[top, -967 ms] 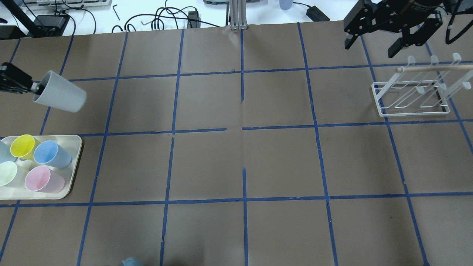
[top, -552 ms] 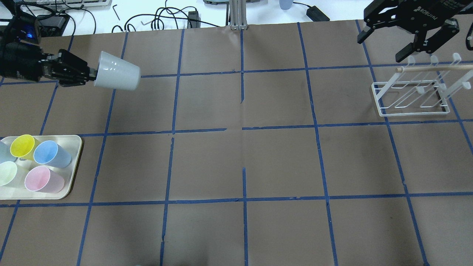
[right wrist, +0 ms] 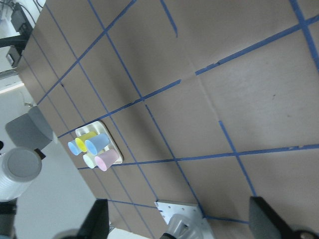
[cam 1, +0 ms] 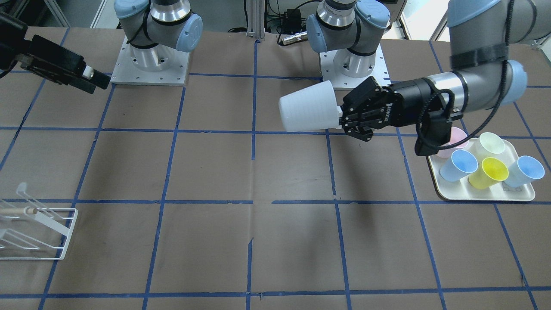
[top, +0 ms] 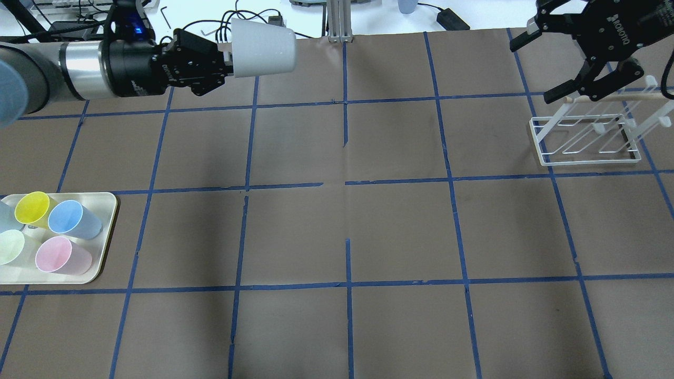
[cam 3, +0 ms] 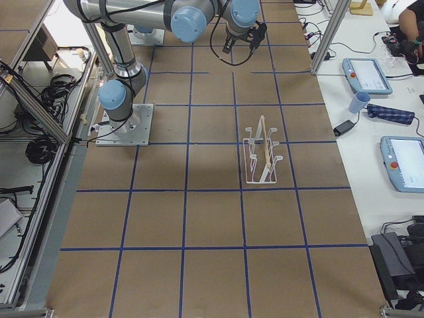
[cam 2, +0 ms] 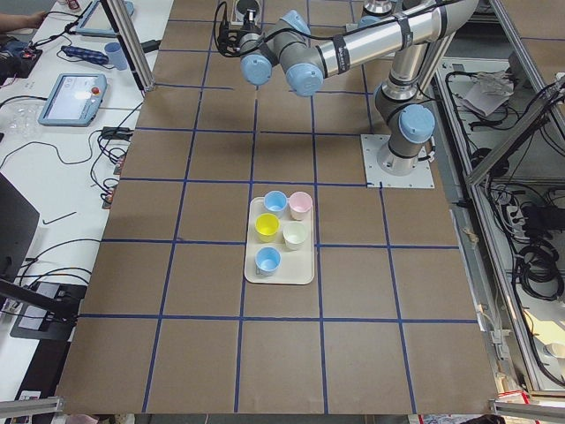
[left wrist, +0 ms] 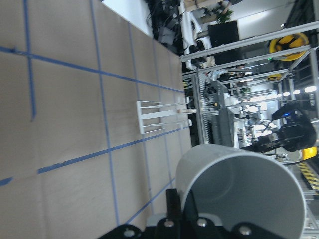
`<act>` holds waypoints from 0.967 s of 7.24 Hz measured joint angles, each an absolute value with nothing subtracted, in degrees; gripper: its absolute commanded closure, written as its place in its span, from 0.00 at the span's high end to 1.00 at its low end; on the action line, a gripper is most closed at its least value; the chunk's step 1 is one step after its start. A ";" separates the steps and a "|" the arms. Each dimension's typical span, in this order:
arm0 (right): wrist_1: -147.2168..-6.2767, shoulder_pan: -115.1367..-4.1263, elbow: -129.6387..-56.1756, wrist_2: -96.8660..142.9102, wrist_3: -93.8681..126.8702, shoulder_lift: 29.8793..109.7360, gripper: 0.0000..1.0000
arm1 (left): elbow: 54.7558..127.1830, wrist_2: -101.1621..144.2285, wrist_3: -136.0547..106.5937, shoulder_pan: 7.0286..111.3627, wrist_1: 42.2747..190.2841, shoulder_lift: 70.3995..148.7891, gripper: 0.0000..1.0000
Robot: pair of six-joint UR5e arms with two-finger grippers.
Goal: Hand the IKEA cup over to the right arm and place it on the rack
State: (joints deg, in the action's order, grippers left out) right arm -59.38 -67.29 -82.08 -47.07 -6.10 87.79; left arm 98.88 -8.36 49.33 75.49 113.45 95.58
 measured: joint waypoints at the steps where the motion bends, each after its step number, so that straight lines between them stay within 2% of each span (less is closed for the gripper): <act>1: -56.42 -67.13 -82.98 -42.71 -6.74 87.89 1.00 | 100.51 -1.89 49.54 78.22 113.14 95.38 0.00; 7: -50.90 -70.15 -87.76 -19.42 -7.88 88.37 1.00 | 106.38 17.24 50.96 92.73 106.17 96.23 0.00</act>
State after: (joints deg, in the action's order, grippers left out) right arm -50.90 -70.15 -87.76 -19.42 -7.88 88.37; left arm 106.38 17.24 50.96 92.73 106.17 96.23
